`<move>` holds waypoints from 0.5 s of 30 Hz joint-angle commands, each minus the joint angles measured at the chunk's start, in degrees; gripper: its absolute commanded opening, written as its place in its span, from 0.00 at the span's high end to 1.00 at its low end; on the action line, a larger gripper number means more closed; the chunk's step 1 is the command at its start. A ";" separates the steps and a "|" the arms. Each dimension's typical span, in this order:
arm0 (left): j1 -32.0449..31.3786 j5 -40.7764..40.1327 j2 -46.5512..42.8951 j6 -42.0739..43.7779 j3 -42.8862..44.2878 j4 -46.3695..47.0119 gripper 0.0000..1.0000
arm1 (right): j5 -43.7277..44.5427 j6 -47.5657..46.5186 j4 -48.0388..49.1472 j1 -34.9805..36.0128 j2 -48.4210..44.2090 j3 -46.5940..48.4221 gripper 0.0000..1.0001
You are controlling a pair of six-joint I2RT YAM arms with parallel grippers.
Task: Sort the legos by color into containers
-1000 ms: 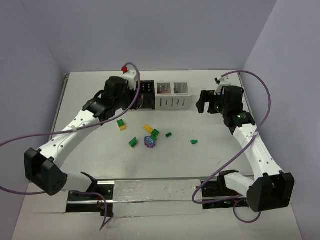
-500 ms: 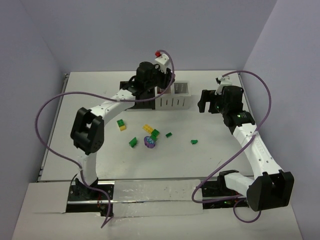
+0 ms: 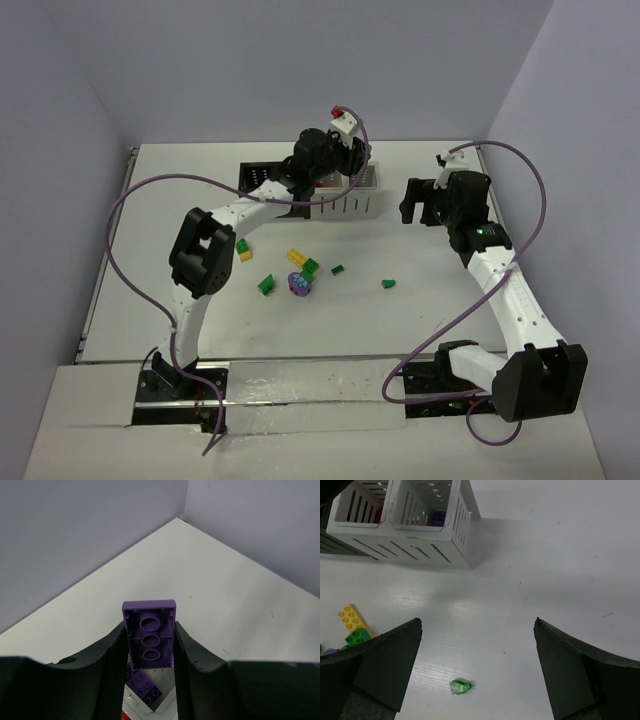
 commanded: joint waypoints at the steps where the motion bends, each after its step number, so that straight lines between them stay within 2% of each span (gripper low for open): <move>1: -0.64 -1.66 2.74 0.19 3.23 2.57 0.89 | 0.00 -0.31 0.62 -0.41 0.46 2.93 0.00; 5: -0.72 -1.41 4.17 -0.44 3.42 2.32 0.84 | -0.18 -0.62 0.44 -0.44 0.46 3.21 0.00; 7: -0.67 -1.56 4.90 -0.87 4.08 1.95 0.75 | -0.18 -0.87 0.35 -0.44 0.46 3.24 0.00; 12: -0.64 -3.25 5.86 -1.42 5.46 1.17 0.44 | -0.88 -1.24 0.00 -0.44 0.54 3.21 0.00; 15: -0.64 -3.08 5.51 -1.80 6.55 0.45 0.33 | -0.94 -1.56 0.06 -0.41 0.25 3.15 0.00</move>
